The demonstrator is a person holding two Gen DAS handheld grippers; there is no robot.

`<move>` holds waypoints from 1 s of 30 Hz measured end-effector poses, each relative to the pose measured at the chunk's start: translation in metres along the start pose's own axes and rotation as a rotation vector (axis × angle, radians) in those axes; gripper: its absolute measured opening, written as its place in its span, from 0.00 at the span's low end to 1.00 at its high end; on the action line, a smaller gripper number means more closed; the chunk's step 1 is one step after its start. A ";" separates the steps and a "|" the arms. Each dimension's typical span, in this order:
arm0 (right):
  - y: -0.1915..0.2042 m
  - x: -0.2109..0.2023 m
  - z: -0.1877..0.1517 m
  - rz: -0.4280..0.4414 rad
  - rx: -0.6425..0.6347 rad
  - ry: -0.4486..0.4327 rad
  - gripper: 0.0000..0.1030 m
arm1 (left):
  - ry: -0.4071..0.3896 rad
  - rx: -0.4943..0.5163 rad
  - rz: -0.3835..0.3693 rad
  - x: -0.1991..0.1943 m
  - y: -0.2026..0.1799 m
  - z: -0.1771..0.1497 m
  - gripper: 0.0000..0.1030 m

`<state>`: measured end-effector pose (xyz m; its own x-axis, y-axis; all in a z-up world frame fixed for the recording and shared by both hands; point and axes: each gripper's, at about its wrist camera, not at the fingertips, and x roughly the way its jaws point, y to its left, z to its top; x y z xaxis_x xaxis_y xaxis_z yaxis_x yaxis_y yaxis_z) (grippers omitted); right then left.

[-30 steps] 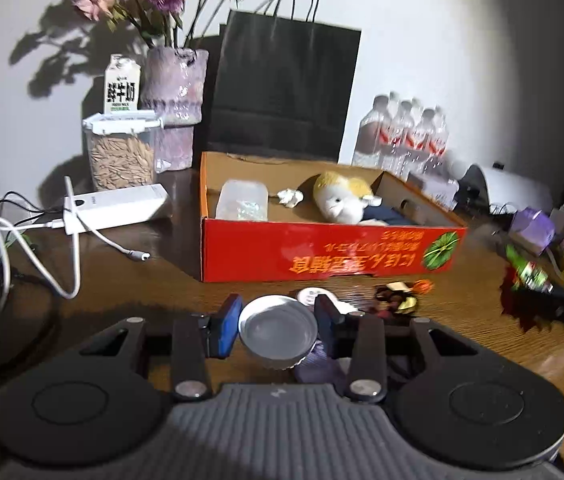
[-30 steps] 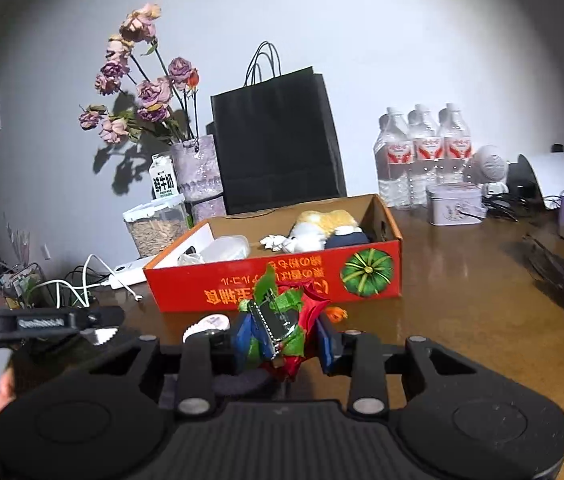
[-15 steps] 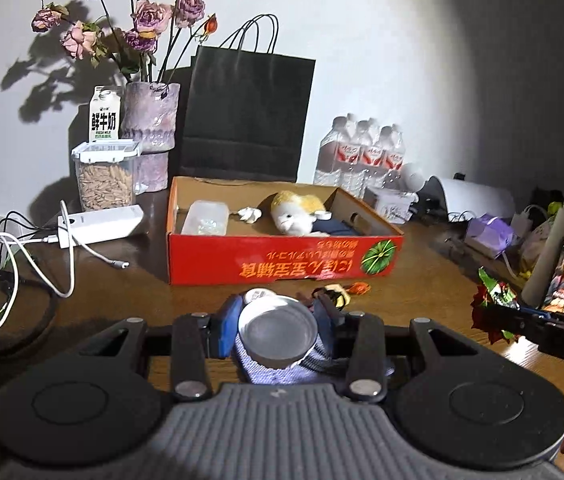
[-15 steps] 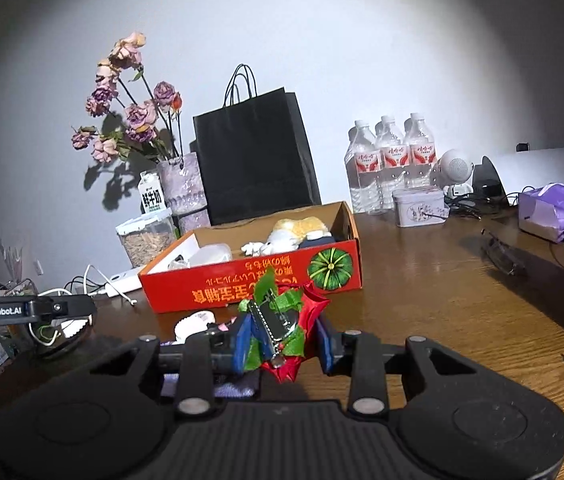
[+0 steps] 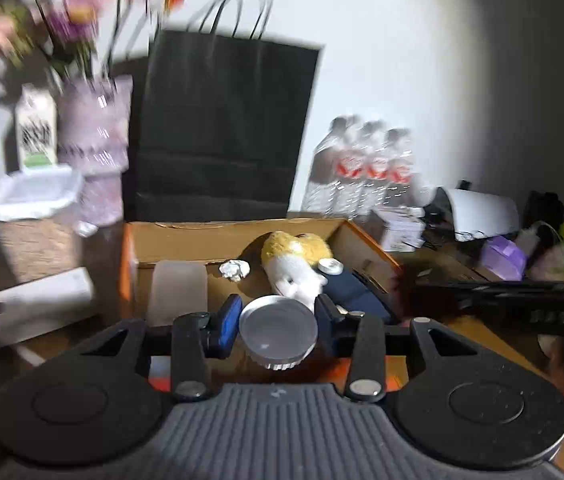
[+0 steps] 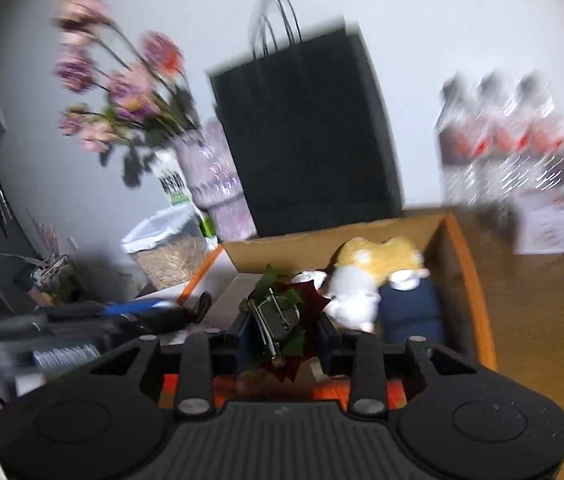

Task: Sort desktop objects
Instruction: 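Carry the lid and toy into the cardboard box and open both tools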

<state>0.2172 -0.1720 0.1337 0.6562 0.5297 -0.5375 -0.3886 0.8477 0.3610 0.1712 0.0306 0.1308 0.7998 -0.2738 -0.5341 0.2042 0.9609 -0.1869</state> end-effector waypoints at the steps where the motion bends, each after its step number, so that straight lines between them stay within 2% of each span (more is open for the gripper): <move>1: -0.003 0.021 0.012 -0.021 0.028 0.026 0.31 | 0.051 -0.013 -0.013 0.026 0.006 0.010 0.40; 3: -0.007 0.055 0.031 -0.027 0.059 0.070 0.31 | 0.133 -0.073 0.036 0.073 0.016 0.022 0.40; 5: -0.008 0.087 0.043 -0.025 0.076 0.126 0.31 | 0.198 -0.046 0.059 0.115 0.016 0.030 0.40; 8: -0.009 0.124 0.052 -0.053 0.078 0.187 0.31 | 0.252 -0.029 0.160 0.153 0.021 0.039 0.40; 11: -0.016 0.147 0.053 -0.049 0.099 0.226 0.32 | 0.260 -0.083 0.220 0.168 0.033 0.040 0.40; 13: -0.014 0.159 0.050 -0.095 0.069 0.263 0.32 | 0.271 -0.075 0.257 0.172 0.037 0.034 0.40; 14: -0.013 0.164 0.047 -0.120 0.042 0.262 0.32 | 0.293 -0.079 0.252 0.174 0.038 0.032 0.40; 16: -0.016 0.170 0.045 -0.115 0.056 0.272 0.33 | 0.313 -0.091 0.229 0.174 0.041 0.033 0.50; 18: -0.019 0.170 0.045 -0.113 0.070 0.277 0.36 | 0.331 -0.092 0.190 0.172 0.044 0.035 0.54; 20: -0.019 0.163 0.049 -0.098 0.088 0.257 0.53 | 0.345 -0.116 0.147 0.165 0.046 0.039 0.67; 22: -0.017 0.148 0.056 -0.082 0.106 0.216 0.63 | 0.345 -0.125 0.087 0.158 0.044 0.043 0.99; 24: -0.013 0.129 0.061 -0.082 0.088 0.166 0.63 | 0.308 -0.080 0.127 0.144 0.038 0.047 1.00; 26: -0.009 0.107 0.065 -0.100 0.072 0.116 0.66 | 0.266 -0.039 0.117 0.129 0.033 0.049 1.00; 30: -0.001 0.060 0.050 -0.131 0.023 0.059 0.72 | 0.278 -0.063 0.116 0.101 0.033 0.042 1.00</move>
<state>0.2897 -0.1426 0.1386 0.6607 0.4159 -0.6249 -0.2865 0.9092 0.3021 0.2828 0.0363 0.1053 0.6289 -0.1718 -0.7583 0.0781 0.9843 -0.1582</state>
